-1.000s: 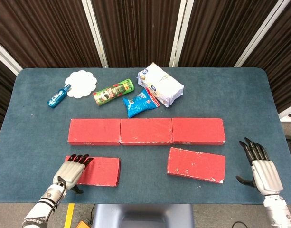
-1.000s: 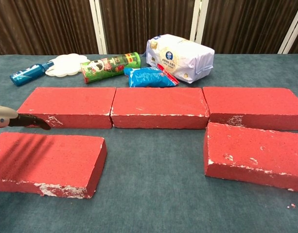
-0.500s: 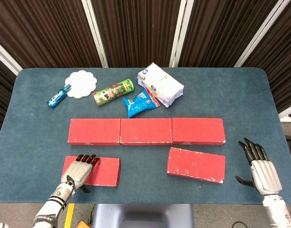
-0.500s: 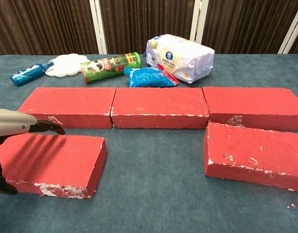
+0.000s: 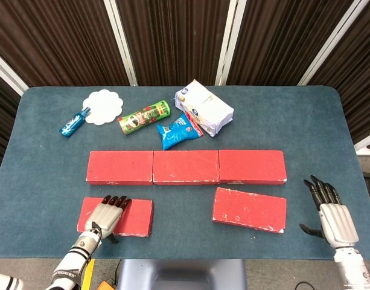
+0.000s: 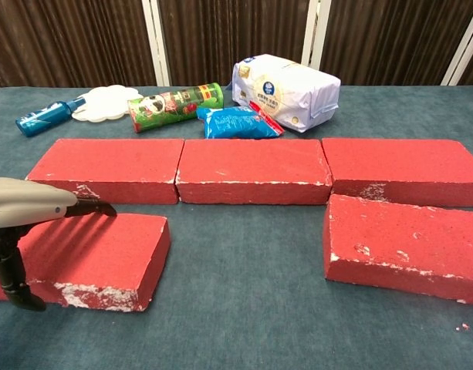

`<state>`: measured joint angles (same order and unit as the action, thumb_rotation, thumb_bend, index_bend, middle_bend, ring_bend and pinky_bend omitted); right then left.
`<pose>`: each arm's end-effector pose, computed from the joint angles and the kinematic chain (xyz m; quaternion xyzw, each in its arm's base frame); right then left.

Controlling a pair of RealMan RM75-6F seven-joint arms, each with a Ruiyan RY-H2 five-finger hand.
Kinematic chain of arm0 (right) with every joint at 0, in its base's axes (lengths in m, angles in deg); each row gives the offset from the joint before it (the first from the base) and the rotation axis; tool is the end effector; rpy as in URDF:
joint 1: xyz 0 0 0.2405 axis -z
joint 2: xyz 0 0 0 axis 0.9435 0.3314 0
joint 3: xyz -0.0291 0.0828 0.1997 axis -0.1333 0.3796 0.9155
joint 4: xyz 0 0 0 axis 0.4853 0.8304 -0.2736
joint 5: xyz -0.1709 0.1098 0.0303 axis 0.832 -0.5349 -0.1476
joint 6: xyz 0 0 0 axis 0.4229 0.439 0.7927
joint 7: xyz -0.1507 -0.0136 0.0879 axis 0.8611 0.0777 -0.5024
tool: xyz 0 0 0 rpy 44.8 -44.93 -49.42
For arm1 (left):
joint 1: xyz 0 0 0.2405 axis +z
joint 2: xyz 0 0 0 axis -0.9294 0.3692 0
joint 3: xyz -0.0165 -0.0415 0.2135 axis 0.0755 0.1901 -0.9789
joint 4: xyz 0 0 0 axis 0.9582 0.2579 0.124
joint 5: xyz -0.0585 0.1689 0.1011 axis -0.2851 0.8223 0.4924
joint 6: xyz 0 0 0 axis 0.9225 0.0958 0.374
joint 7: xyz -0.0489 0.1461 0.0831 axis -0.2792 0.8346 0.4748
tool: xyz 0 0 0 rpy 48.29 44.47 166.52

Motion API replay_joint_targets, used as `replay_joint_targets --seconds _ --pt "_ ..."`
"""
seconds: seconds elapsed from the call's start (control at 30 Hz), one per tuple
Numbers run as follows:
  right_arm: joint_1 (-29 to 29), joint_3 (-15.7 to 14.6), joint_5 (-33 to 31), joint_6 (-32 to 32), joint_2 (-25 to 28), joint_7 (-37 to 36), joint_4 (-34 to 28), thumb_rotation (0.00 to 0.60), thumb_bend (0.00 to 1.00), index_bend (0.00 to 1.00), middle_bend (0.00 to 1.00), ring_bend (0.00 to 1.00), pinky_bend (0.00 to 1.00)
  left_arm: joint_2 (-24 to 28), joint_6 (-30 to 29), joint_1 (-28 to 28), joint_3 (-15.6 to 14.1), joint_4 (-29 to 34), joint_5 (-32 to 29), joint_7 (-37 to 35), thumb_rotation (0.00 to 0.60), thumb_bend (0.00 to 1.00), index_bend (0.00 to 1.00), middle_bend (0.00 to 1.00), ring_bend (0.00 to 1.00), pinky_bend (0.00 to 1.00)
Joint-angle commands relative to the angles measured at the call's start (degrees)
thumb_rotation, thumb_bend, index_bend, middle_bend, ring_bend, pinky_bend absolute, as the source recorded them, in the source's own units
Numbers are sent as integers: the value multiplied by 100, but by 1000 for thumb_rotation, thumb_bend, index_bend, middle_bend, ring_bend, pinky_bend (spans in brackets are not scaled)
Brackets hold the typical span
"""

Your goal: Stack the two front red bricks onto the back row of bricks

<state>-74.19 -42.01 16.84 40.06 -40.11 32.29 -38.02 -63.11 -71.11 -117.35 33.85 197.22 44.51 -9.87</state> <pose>-0.2535 -0.1922 0.1185 0.5874 -0.4593 0.3924 0.5385 -0.1200 0.2271 -0.0021 -0.7910 -0.4335 -0.1319 0.4110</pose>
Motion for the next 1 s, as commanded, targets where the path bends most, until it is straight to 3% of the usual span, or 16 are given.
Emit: replay_joint_targets --seconds 0.03,1.0 --pt "3 12 -19 10 -7 5 -1 600 0 128 73 9 0 -49 4 -28 21 -55 -13 -16 600 0 0 0 0 43" --pt "-9 28 -193 -74 -27 199 -97 600 0 143 73 9 0 -256 -249 -172 47 -81 -37 109 600 0 0 0 0 43"
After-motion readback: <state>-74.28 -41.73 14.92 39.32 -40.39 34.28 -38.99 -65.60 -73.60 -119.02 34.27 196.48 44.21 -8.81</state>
